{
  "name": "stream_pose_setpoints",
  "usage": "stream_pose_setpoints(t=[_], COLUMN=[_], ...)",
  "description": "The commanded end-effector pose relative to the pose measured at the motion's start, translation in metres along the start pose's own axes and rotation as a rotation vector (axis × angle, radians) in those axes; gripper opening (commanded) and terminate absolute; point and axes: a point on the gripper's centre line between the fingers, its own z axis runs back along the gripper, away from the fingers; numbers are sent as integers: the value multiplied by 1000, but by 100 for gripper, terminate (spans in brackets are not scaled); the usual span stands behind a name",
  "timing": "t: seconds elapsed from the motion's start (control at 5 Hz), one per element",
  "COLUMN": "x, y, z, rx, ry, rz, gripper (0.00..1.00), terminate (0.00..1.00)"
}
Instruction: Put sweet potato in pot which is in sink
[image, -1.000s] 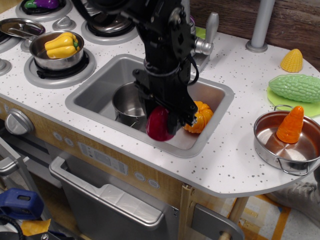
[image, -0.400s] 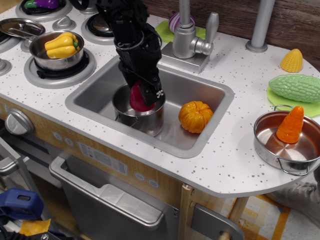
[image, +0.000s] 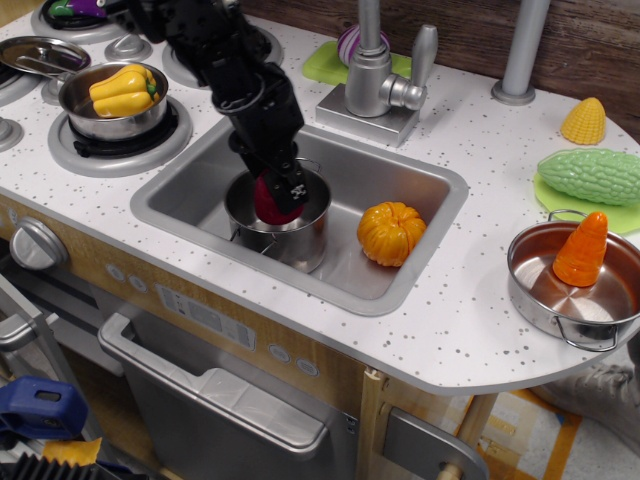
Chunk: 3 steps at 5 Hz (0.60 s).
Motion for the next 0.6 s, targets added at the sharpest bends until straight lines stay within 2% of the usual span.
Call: stream_pose_setpoints(t=[0.0,0.2,0.4], x=[10,10,10], y=[17,17,17], z=[7,7,7], rx=[44,44,44], ry=[-66,-66,-66], rz=[-61,-61,-61], gripper=[100,100,100], terminate=[0,0,100])
